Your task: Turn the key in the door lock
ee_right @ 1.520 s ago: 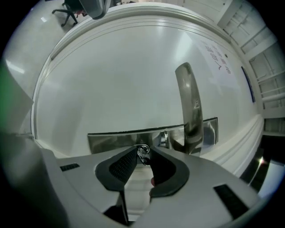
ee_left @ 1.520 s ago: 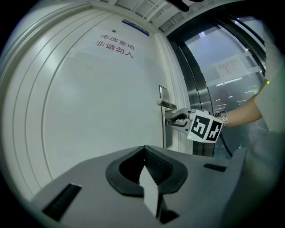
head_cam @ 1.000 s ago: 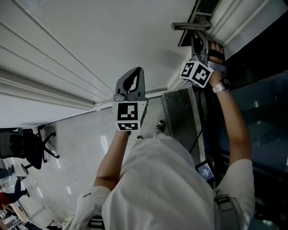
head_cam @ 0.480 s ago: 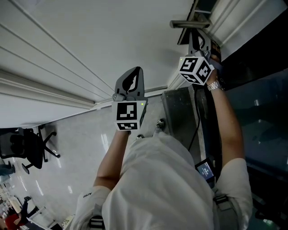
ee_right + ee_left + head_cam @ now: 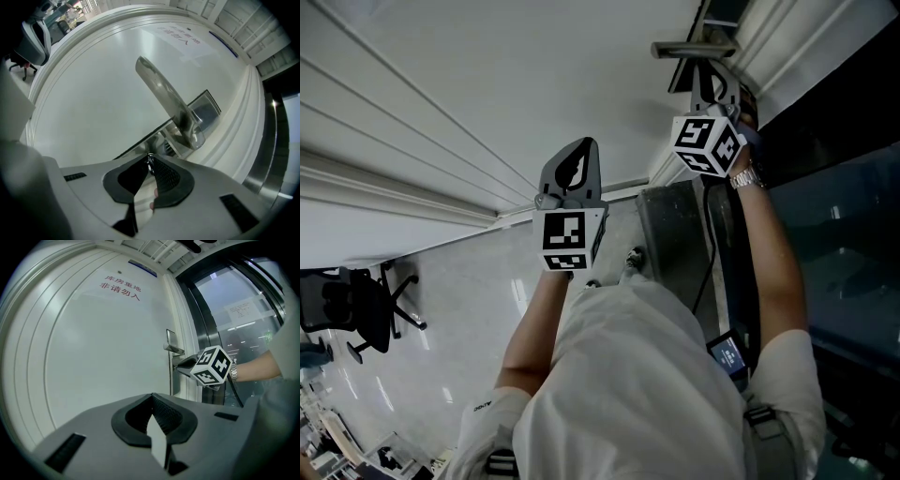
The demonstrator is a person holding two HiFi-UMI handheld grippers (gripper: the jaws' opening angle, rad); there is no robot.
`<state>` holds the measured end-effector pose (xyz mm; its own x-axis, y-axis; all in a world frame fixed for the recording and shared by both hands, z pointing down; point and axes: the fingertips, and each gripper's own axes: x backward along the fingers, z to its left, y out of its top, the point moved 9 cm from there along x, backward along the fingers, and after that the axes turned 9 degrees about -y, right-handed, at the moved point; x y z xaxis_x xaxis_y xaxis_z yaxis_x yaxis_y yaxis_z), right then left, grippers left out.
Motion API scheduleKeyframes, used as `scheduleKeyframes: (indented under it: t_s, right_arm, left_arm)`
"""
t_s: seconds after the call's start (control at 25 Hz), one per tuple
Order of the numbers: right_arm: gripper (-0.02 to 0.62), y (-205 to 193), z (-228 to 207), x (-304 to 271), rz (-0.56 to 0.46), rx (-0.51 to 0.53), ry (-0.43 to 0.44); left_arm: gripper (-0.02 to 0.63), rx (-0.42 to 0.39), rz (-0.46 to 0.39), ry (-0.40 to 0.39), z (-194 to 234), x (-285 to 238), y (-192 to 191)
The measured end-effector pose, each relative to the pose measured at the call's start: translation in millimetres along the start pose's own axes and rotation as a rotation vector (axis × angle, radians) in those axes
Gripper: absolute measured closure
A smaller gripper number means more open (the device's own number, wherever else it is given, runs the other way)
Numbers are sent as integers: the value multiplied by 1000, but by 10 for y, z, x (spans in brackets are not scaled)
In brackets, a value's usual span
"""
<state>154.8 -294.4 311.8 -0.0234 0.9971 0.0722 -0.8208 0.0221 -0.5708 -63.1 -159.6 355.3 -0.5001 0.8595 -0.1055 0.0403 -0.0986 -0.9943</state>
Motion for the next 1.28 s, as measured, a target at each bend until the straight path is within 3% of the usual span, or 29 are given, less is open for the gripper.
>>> scheduleKeyframes:
  t_s: [0.12, 0.4, 0.76, 1.08, 1.28]
  right_arm:
    - [583, -15, -32, -10, 3, -81, 27]
    - [584, -17, -108, -27, 48, -308, 67]
    - [584, -122, -240, -99, 143, -780, 170]
    - [584, -340, -350, -154, 254, -1375, 306]
    - [584, -401, -333, -177, 284, -1595, 352]
  left_arm:
    - [600, 0, -1, -1, -8, -19, -6]
    - [600, -4, -2, 5, 1, -31, 10]
    - [600, -19, 2, -1, -44, -59, 26]
    - [600, -25, 12, -9, -96, -79, 14]
    - [600, -27, 16, -7, -90, -87, 4]
